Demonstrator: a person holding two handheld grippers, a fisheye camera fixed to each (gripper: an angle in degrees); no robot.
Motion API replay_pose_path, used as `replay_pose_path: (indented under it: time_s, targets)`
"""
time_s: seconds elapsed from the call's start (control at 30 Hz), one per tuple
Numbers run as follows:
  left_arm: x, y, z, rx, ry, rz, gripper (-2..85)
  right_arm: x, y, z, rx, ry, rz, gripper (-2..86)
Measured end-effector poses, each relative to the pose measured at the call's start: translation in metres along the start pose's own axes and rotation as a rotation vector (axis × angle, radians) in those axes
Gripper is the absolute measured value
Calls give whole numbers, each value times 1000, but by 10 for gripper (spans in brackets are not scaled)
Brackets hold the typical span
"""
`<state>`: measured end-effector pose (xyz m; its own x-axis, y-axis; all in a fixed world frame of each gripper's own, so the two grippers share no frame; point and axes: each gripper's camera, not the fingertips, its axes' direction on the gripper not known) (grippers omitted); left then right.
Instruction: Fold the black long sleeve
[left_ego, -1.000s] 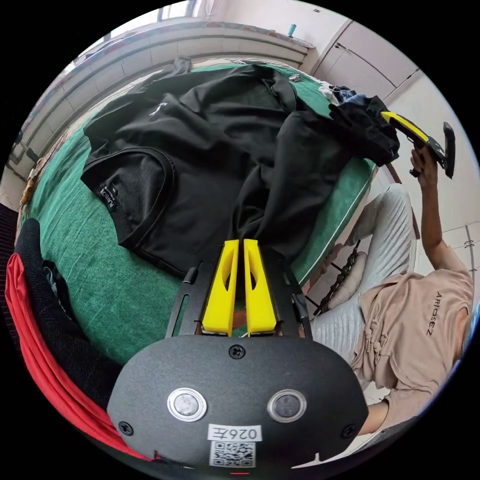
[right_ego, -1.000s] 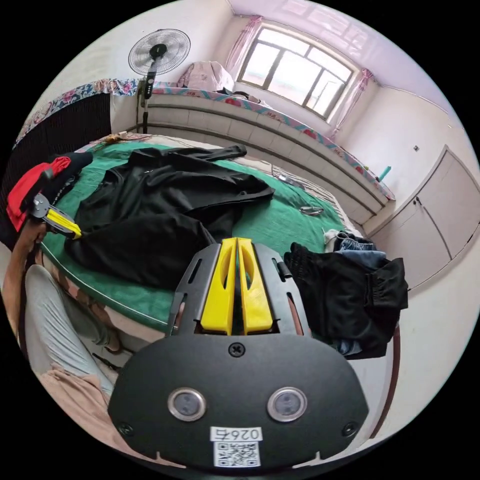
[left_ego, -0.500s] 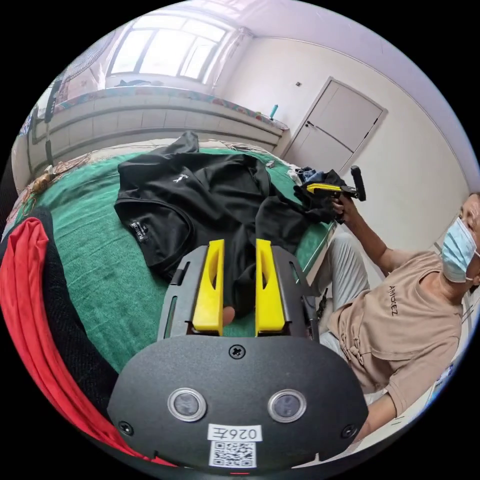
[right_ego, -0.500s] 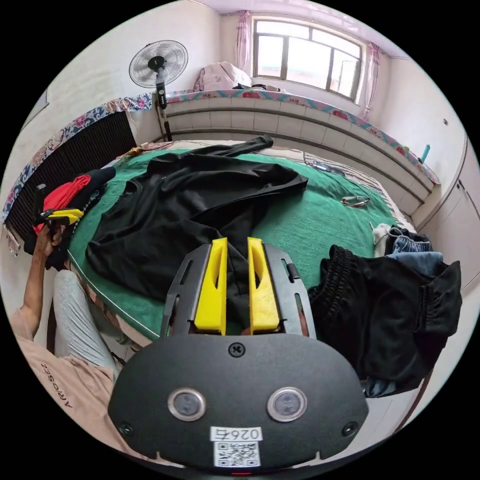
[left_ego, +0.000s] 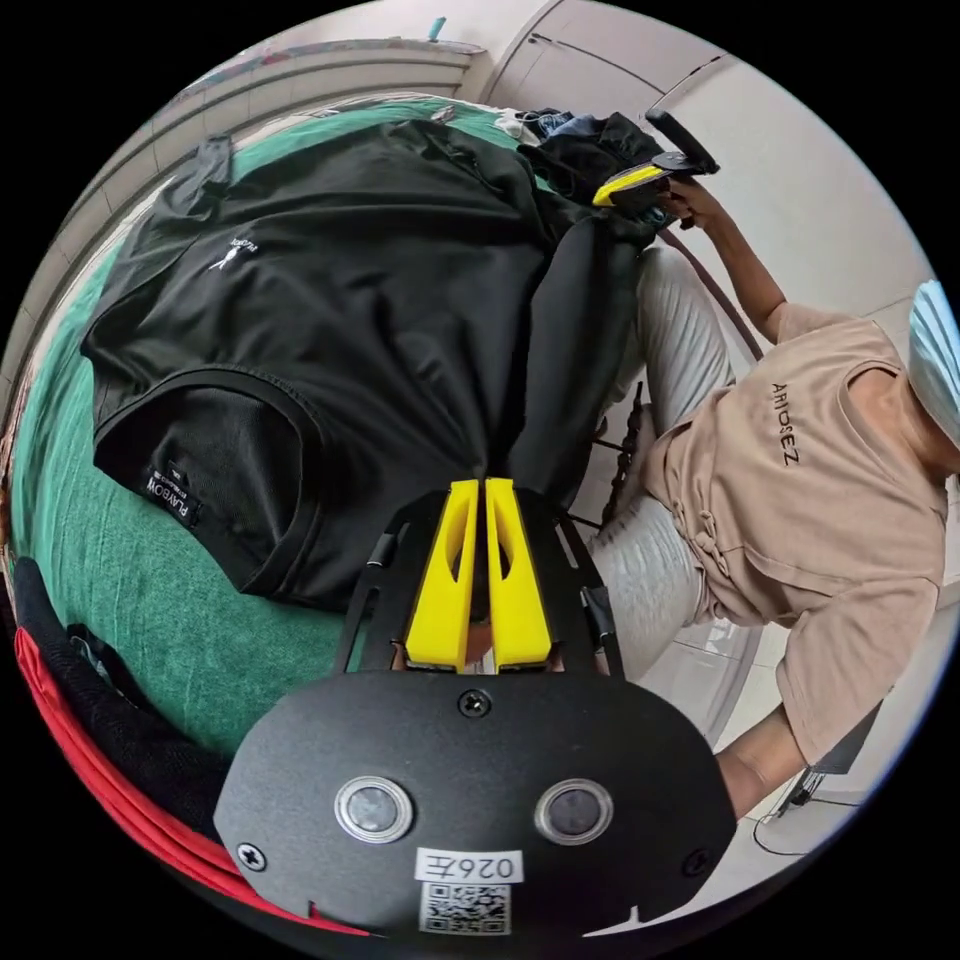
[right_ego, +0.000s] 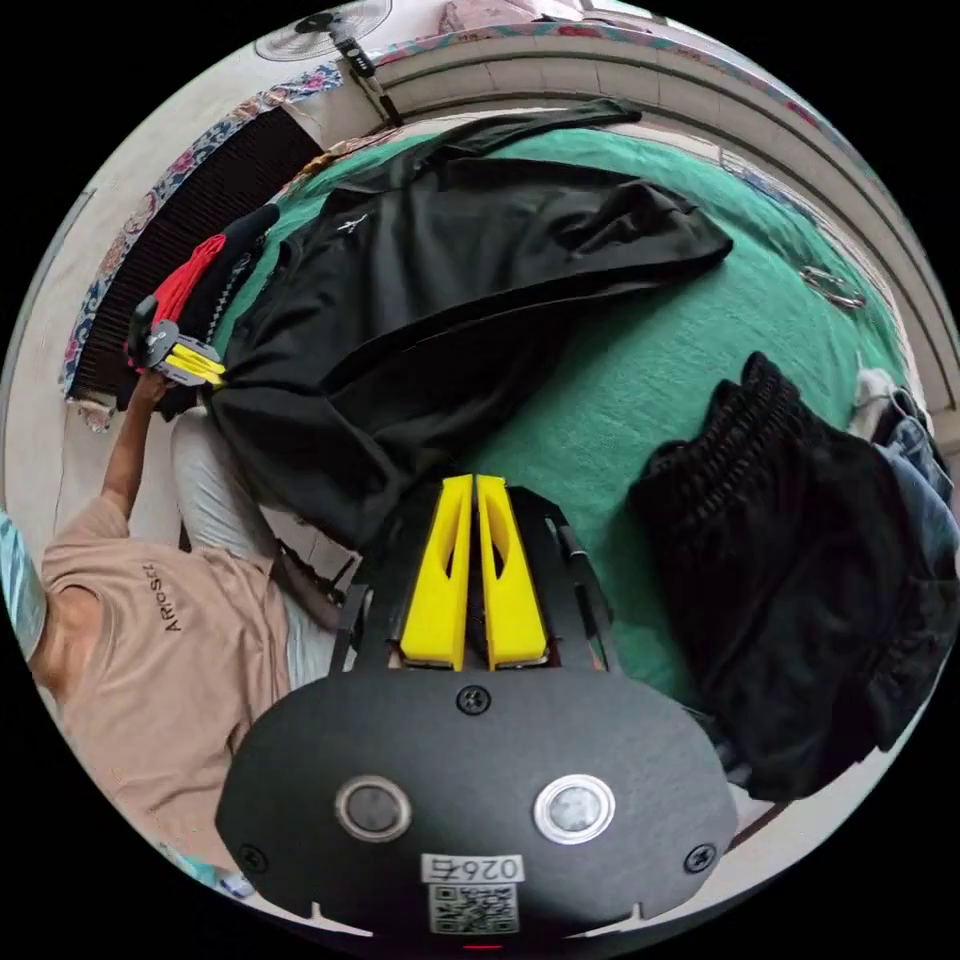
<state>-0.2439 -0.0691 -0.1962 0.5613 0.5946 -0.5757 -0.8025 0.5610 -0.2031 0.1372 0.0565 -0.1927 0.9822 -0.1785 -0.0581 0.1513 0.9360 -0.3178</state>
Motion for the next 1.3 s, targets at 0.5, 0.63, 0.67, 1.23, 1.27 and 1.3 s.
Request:
replay_pose_path:
  time_s: [0.5,0.63,0.67,1.23,1.27,1.3]
  targets:
    - [-134,-75,7,77,-91,-338,-9,57,-173,54,32,238,209,-9]
    - [-115,-55,-11,92,-313,-365,-10,81,-157,24,105,205,271,-8]
    - [-105,-52,-17,150,-335,-358,-10,76,-146,10,189,146,262,-9]
    - [55,-113,34,225,55,10,49,-53,-65,-16,257,350,-71,-10]
    - [80,-126,49,178,69,80,81,-69,-56,-21,268,286,-126,-6]
    - [105,-136,66,132,42,141,99,-82,-47,-23,253,213,-185,-1]
